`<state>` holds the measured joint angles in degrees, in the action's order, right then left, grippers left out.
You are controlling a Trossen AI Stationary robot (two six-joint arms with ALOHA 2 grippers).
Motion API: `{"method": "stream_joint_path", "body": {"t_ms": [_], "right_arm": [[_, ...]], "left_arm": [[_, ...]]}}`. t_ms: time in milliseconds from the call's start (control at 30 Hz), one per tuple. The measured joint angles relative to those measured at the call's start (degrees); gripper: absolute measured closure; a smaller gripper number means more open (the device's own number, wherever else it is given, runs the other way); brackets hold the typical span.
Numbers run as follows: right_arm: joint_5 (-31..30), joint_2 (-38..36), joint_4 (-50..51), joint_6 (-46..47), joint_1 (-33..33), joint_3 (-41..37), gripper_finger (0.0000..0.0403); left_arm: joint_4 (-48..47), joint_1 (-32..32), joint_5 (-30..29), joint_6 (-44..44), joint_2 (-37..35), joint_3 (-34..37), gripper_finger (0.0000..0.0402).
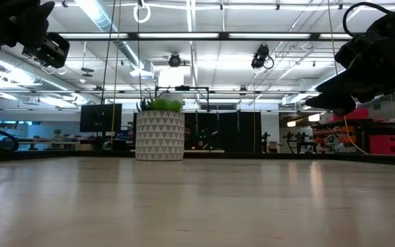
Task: Pick and placing Produce into tupperware
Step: Return to Home Position
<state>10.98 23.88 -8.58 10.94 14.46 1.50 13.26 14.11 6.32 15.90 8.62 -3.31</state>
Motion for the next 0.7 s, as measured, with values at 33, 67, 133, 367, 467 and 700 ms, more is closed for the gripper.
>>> {"method": "stream_joint_path", "body": {"t_ms": [33,67,133,367,467,700], "right_arm": [[0.0,0.0,0.0,0.0,0.0,0.0,0.0103],[0.0,0.0,0.0,0.0,0.0,0.0,0.0103],[0.0,0.0,0.0,0.0,0.0,0.0,0.0103],[0.0,0.0,0.0,0.0,0.0,0.0,0.0103],[0.0,0.0,0.0,0.0,0.0,0.0,0.0103],[0.0,0.0,0.0,0.0,0.0,0.0,0.0103]], "left_arm": [[0.0,0.0,0.0,0.0,0.0,0.0,0.0336],[0.0,0.0,0.0,0.0,0.0,0.0,0.0337],[0.0,0.0,0.0,0.0,0.0,0.0,0.0339],[0.0,0.0,0.0,0.0,0.0,0.0,0.0335],[0.0,0.0,0.0,0.0,0.0,0.0,0.0331],[0.0,0.0,0.0,0.0,0.0,0.0,0.033]]}}
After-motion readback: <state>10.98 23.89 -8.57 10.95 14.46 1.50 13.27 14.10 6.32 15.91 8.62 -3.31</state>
